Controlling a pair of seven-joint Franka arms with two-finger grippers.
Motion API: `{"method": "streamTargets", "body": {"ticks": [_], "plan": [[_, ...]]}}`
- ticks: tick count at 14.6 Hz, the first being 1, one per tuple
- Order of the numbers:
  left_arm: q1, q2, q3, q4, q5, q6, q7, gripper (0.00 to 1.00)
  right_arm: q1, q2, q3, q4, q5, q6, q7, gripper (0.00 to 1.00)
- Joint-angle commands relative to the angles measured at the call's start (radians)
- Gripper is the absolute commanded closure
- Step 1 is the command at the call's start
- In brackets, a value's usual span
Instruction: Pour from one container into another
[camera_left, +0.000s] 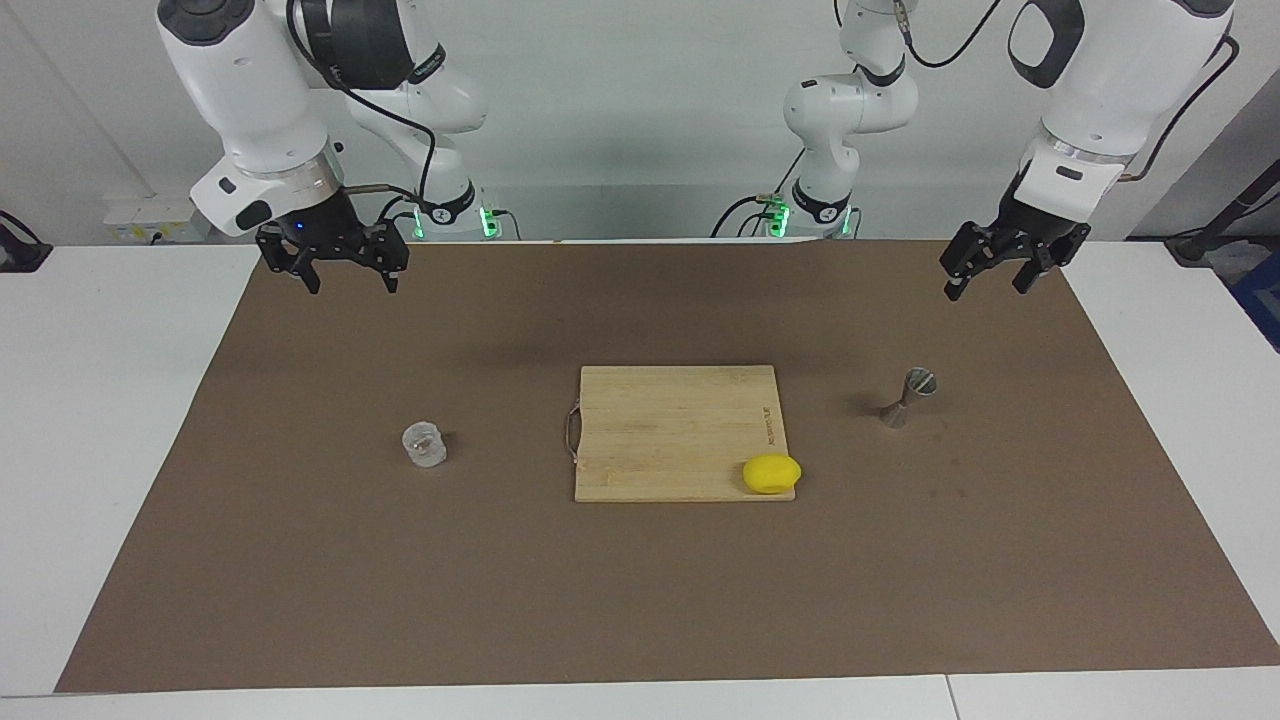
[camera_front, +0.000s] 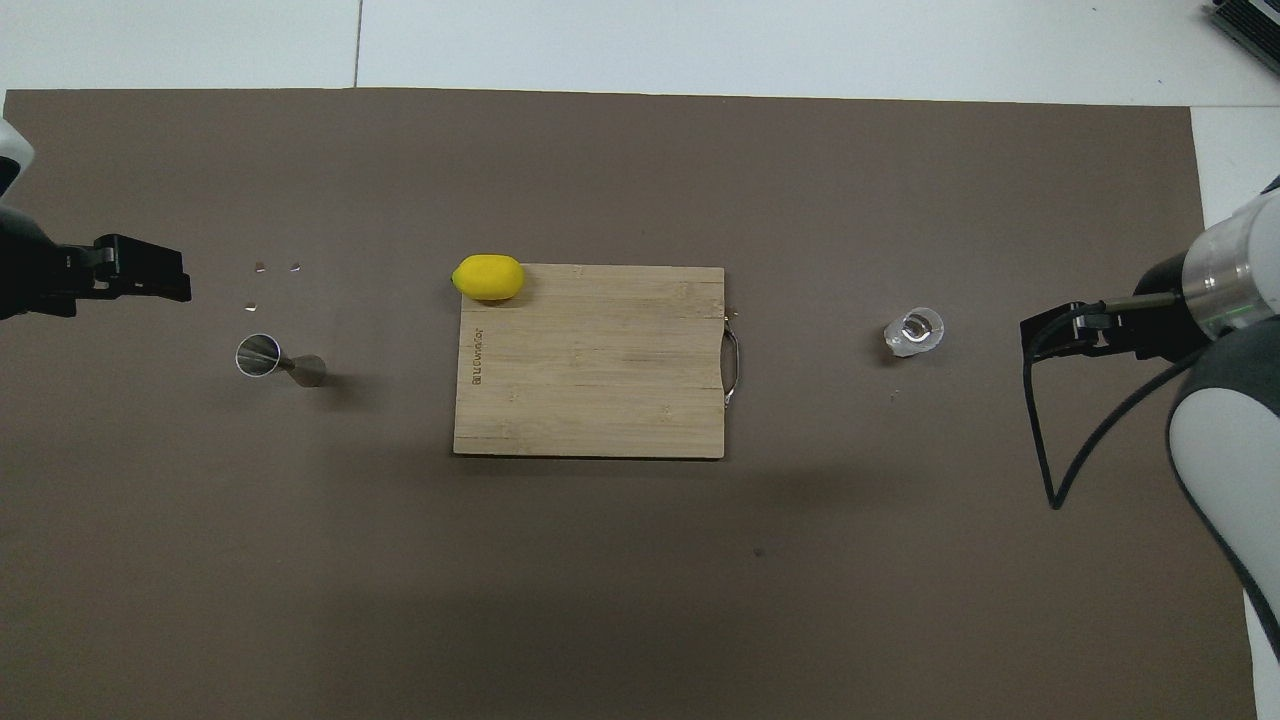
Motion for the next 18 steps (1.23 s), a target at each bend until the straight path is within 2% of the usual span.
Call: {"method": "streamTargets", "body": {"ticks": [1,9,18], "plan": [[-0.007,0.007,0.007,0.017,-0.007,-0.008,-0.012,0.00,-0.007,-0.026,0.003,-0.031,-0.002,0.018,-0.008,0.00],[0.003,0.007,0.007,0.016,-0.007,-0.005,-0.010,0.00,-0.016,-0.023,0.003,-0.026,0.000,0.015,-0.015,0.00],[0.040,-0.010,0.009,-0.045,-0.007,0.088,-0.009,0.00,-0.010,-0.020,0.003,-0.022,-0.005,0.017,0.022,0.02]]}}
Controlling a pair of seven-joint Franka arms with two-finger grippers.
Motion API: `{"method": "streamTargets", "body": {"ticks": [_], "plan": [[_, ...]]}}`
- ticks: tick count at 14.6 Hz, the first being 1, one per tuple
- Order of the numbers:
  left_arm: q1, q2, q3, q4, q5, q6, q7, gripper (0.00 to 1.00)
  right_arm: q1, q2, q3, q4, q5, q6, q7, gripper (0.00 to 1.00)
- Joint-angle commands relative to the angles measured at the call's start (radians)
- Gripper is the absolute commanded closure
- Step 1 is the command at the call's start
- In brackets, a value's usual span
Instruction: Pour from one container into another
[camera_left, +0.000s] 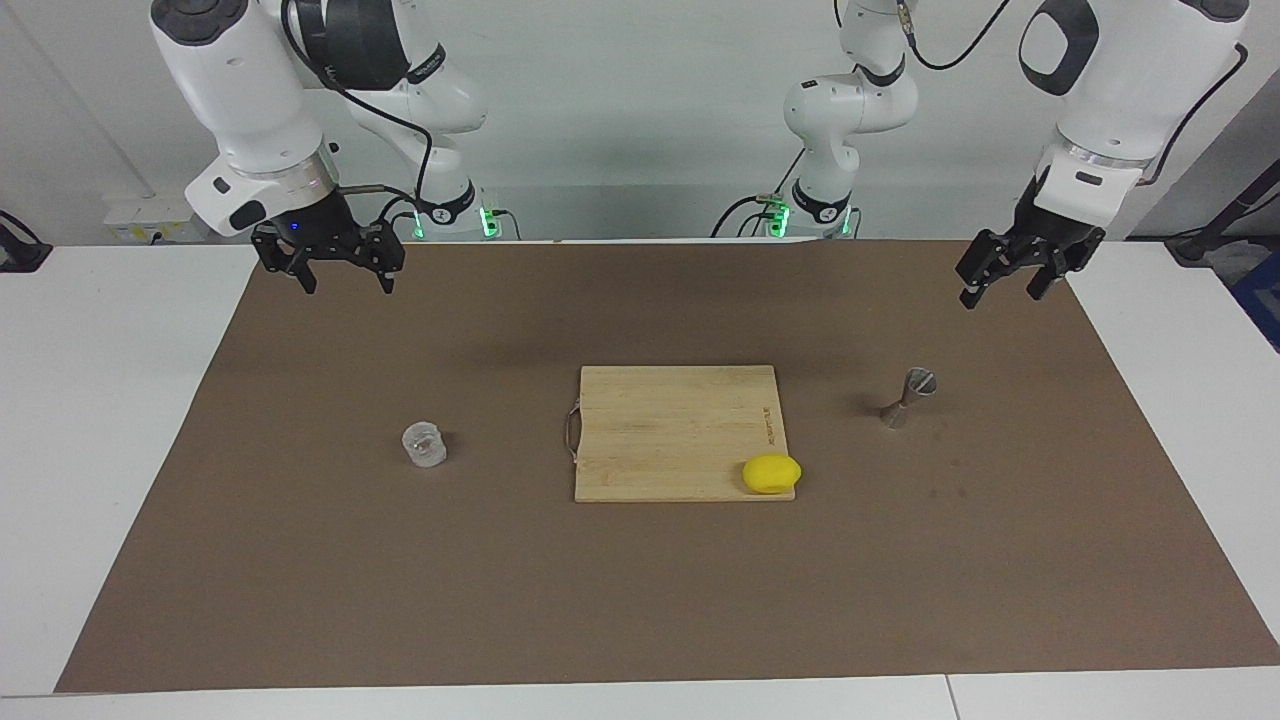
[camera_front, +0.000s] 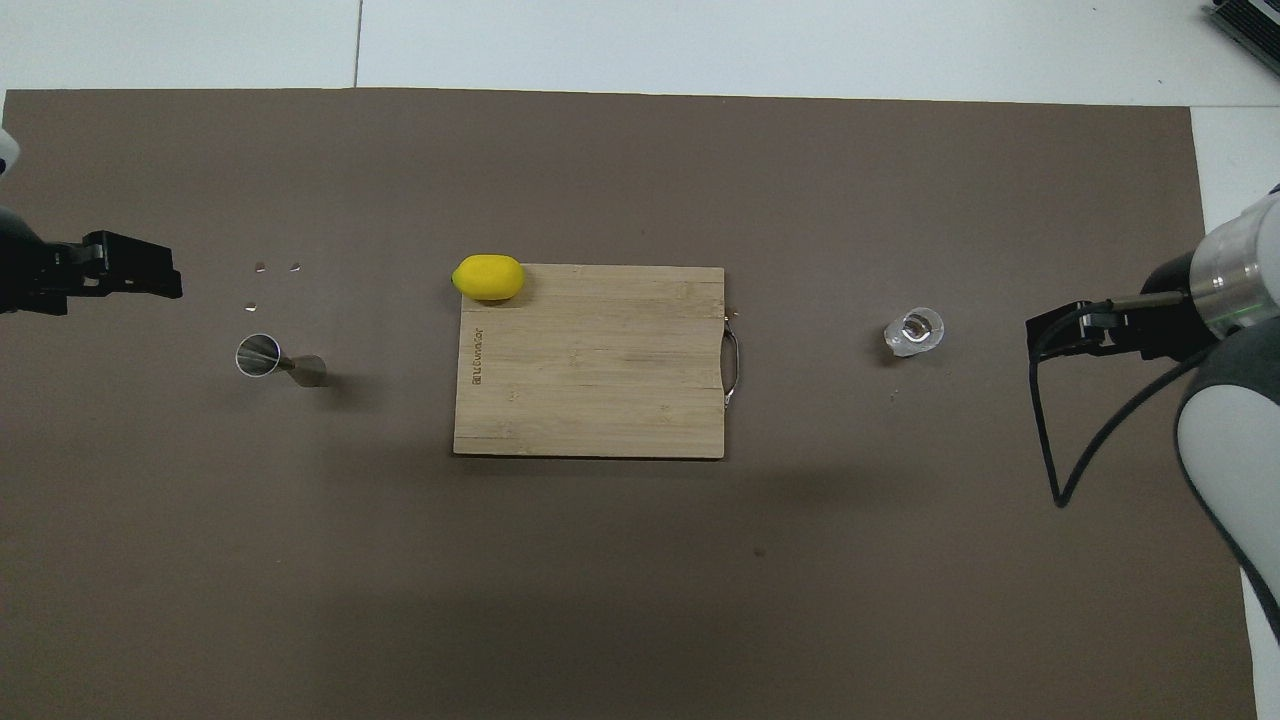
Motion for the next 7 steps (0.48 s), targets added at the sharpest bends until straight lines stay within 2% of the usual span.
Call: {"method": "streamTargets", "body": {"ticks": [1,7], "plan": [[0.014,-0.011,-0.003,-0.029,-0.007,0.038,-0.008,0.00,-0.004,-0.019,0.004,-0.022,-0.008,0.014,0.038,0.03],[0.040,-0.002,-0.003,-0.057,-0.007,0.094,-0.003,0.00,-0.001,-0.021,0.004,-0.029,-0.022,0.040,0.046,0.01]]}}
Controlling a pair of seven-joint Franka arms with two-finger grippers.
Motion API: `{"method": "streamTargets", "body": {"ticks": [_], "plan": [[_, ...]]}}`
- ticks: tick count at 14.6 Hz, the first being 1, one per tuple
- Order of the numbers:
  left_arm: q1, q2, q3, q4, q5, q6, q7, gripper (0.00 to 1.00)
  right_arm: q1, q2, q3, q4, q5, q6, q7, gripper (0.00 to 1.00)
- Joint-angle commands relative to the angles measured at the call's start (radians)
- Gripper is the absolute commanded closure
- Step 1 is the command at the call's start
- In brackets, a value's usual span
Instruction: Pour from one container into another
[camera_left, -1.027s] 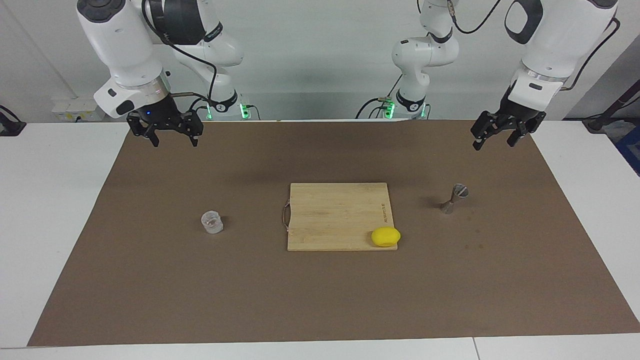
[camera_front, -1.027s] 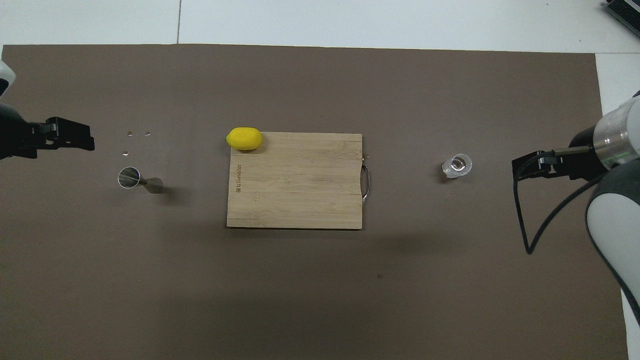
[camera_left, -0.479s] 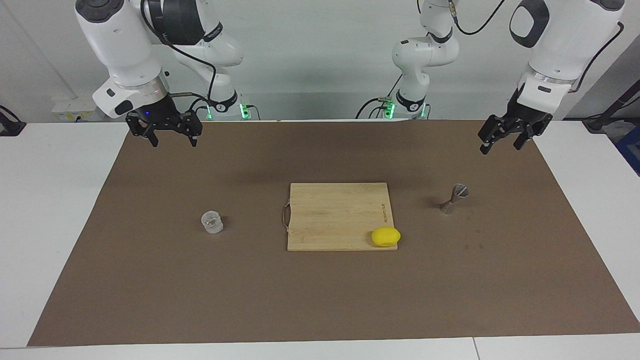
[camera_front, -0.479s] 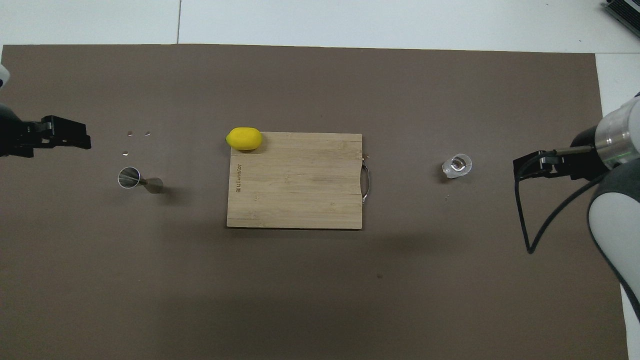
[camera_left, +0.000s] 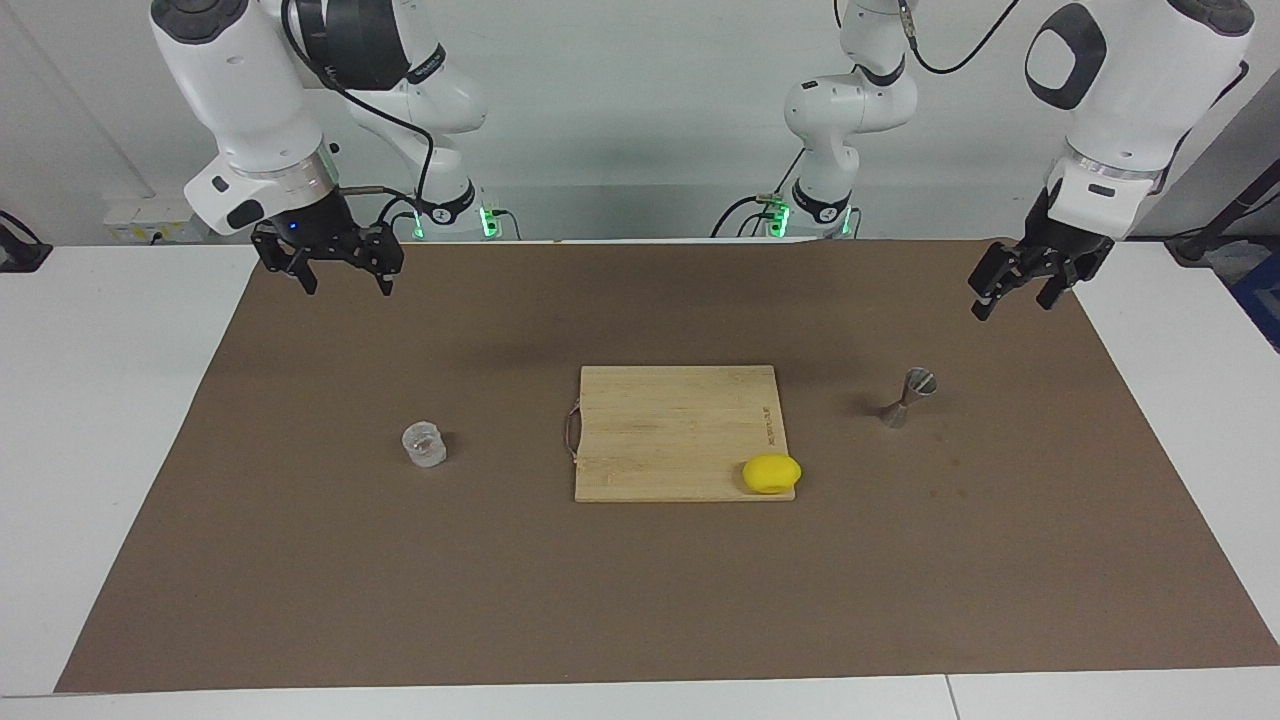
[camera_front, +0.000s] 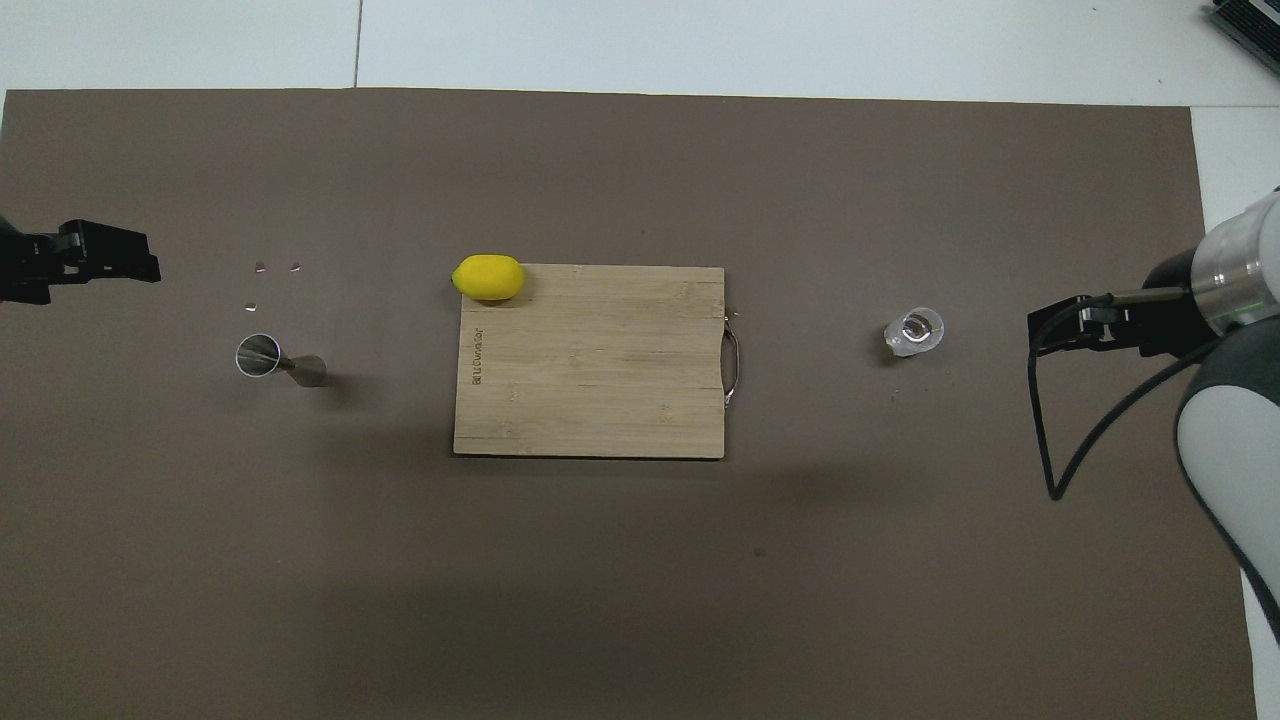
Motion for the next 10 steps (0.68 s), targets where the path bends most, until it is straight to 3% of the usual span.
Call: {"method": "streamTargets", "body": {"ticks": [1,10], "plan": [[0.022,-0.001,-0.005,-0.033,-0.007,0.047,-0.001,0.00,0.001,-0.021,0.004,-0.029,-0.022,0.025,0.022,0.00],[0.083,0.026,-0.005,-0.150,-0.010,0.202,0.005,0.00,0.002,-0.021,0.004,-0.029,-0.022,0.029,0.046,0.00]]}}
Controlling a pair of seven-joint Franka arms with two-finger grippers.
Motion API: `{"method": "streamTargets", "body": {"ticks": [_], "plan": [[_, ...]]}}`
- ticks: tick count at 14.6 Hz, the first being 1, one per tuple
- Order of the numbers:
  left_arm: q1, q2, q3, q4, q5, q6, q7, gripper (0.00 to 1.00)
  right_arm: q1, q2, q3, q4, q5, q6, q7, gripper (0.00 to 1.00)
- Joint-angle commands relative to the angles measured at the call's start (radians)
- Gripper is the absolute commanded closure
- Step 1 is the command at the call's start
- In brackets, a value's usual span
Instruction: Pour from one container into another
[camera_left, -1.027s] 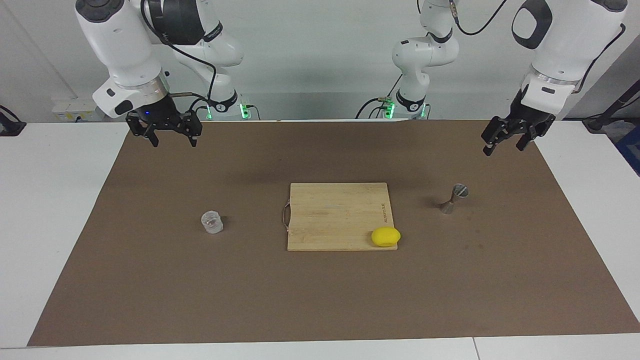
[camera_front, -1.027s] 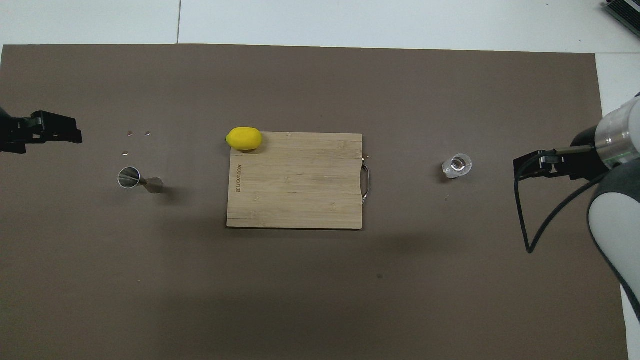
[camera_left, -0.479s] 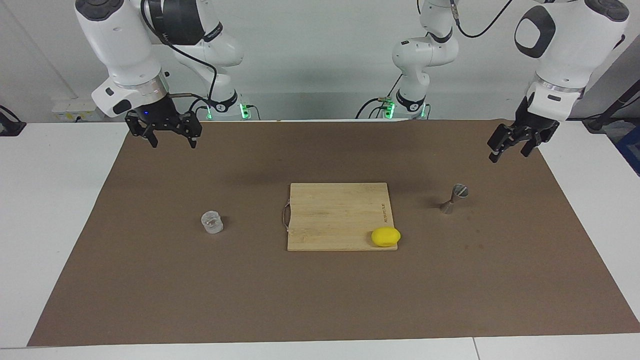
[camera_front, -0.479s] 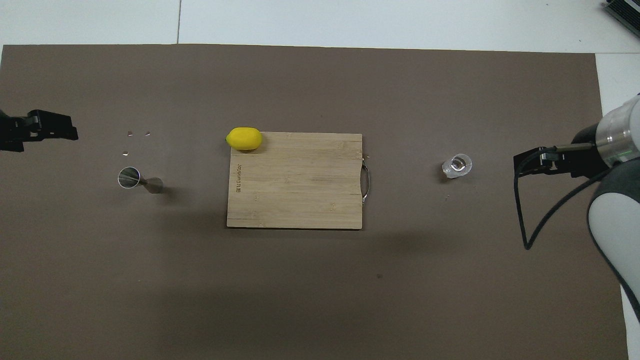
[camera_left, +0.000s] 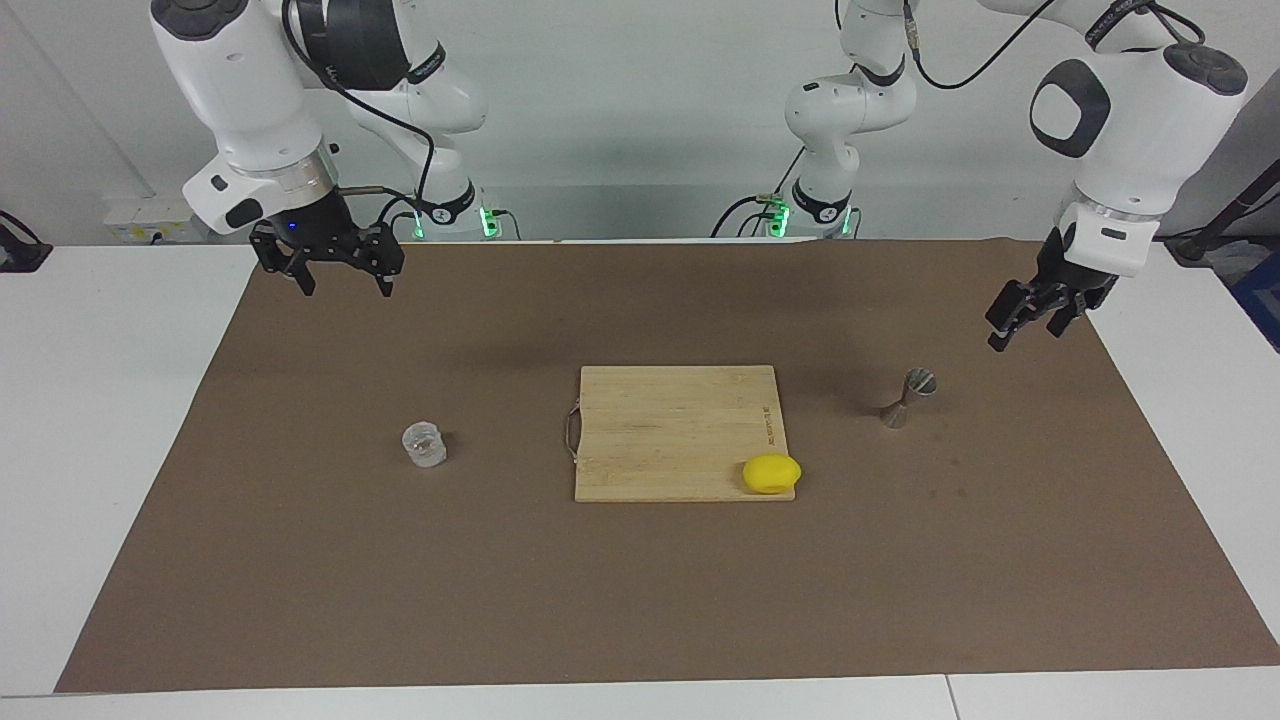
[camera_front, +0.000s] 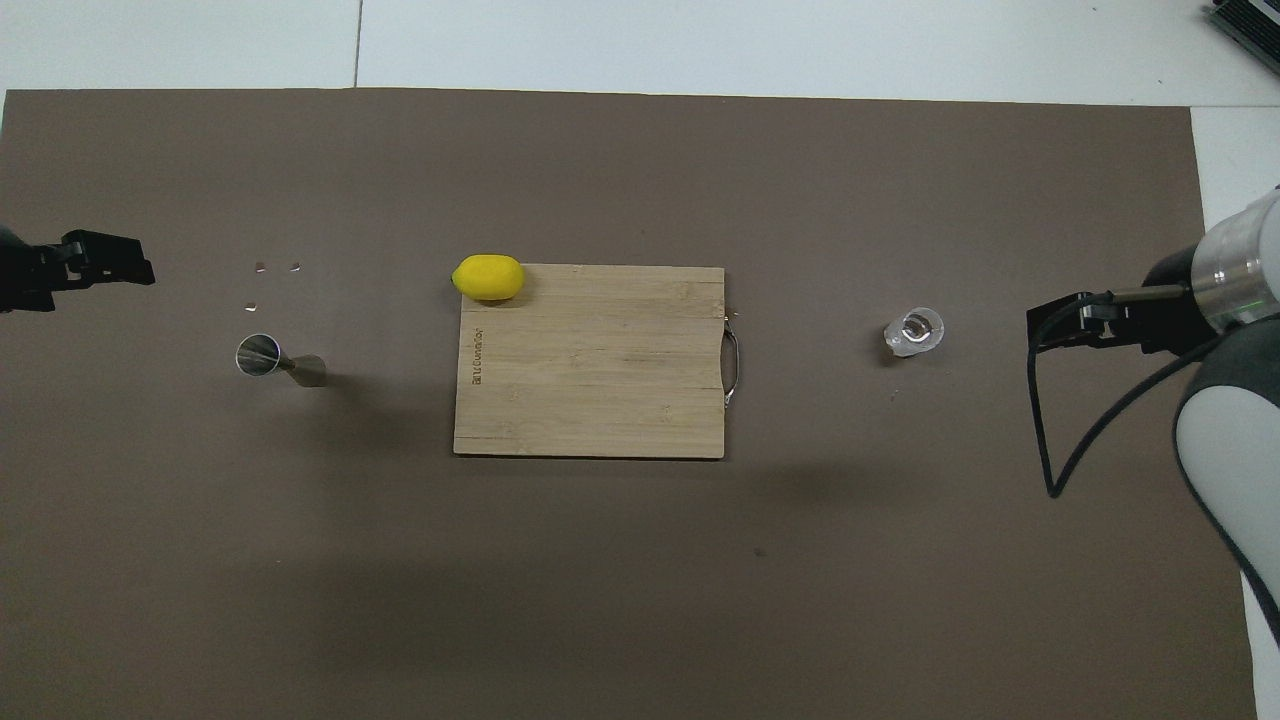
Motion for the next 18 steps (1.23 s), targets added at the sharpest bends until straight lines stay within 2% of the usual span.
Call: {"method": "streamTargets", "body": {"ticks": [1,3,7,15,18], "plan": [[0.033,0.017,-0.007,-0.030,-0.010,0.051,0.005,0.00,0.001,-0.021,0.005,-0.028,-0.021,0.021,0.065,0.00],[0.063,0.024,-0.007,-0.055,-0.023,0.067,0.005,0.00,0.003,-0.022,0.005,-0.029,-0.021,0.021,0.075,0.00],[0.121,0.024,-0.007,-0.102,-0.127,0.112,-0.001,0.00,0.001,-0.022,0.005,-0.029,-0.021,0.021,0.079,0.00],[0.146,0.033,-0.007,-0.122,-0.194,0.117,-0.007,0.00,0.001,-0.024,0.007,-0.032,-0.021,0.019,0.081,0.00],[0.149,0.038,-0.007,-0.124,-0.256,0.118,-0.030,0.00,0.001,-0.024,0.007,-0.032,-0.021,0.018,0.079,0.00]]}}
